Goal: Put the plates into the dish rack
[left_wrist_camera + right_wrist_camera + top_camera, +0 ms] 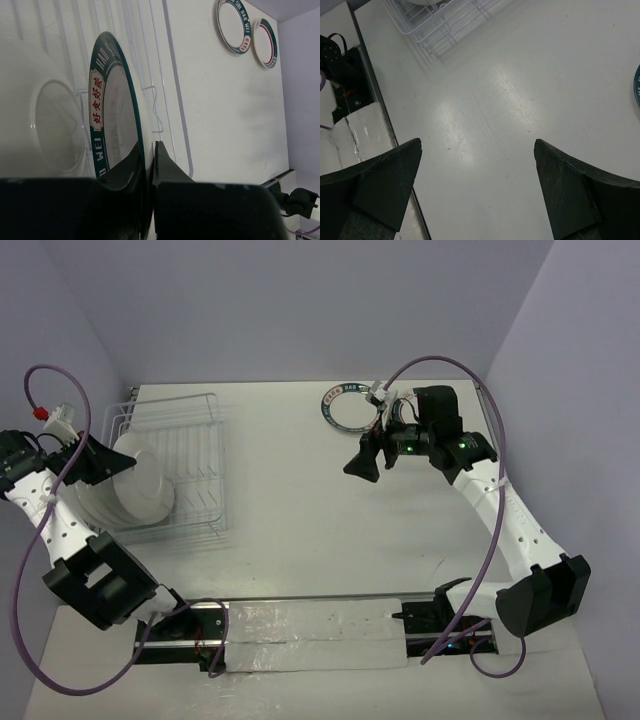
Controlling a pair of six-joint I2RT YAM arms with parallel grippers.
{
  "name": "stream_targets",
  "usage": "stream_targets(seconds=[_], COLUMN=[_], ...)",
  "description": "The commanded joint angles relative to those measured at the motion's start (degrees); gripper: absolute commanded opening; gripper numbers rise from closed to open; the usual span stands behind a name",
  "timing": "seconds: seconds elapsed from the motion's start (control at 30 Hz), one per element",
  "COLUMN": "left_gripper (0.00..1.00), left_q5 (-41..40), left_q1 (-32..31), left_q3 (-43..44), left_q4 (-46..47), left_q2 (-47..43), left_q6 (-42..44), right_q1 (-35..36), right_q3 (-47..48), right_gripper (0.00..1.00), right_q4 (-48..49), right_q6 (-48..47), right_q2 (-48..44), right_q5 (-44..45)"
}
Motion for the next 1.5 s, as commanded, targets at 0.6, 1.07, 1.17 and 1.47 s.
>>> stream_targets(seconds=[0.6,1.07,1.17,1.47], left_gripper=[0.94,0.99,0.99,0.99], left_q5=[-11.6,-39.5,-40.6,-40.5], left_q1=[-4.0,-27.2,-28.0,-28.5], left_q3=[10.4,8.4,12.0,8.7], left_q4=[16.8,27.4,23.4,27.7], left_q2=[-0.3,-12.4,-8.3,-10.4], left_q6=[-10.1,-4.5,-7.6,-9.7], right_q1=[-2.6,-10.4,-10.4,-11.0], right_q3=[-1.7,1.3,3.7,12.3], right_gripper=[1.0,1.0,1.0,1.0], right_q4=[4.7,16.4,20.7,28.8], right_q6=[4.8,42.6,48.1,66.0], right_q2=[3.2,24.8,30.5,47.6], right_q5=[10.8,26.8,28.6,36.7])
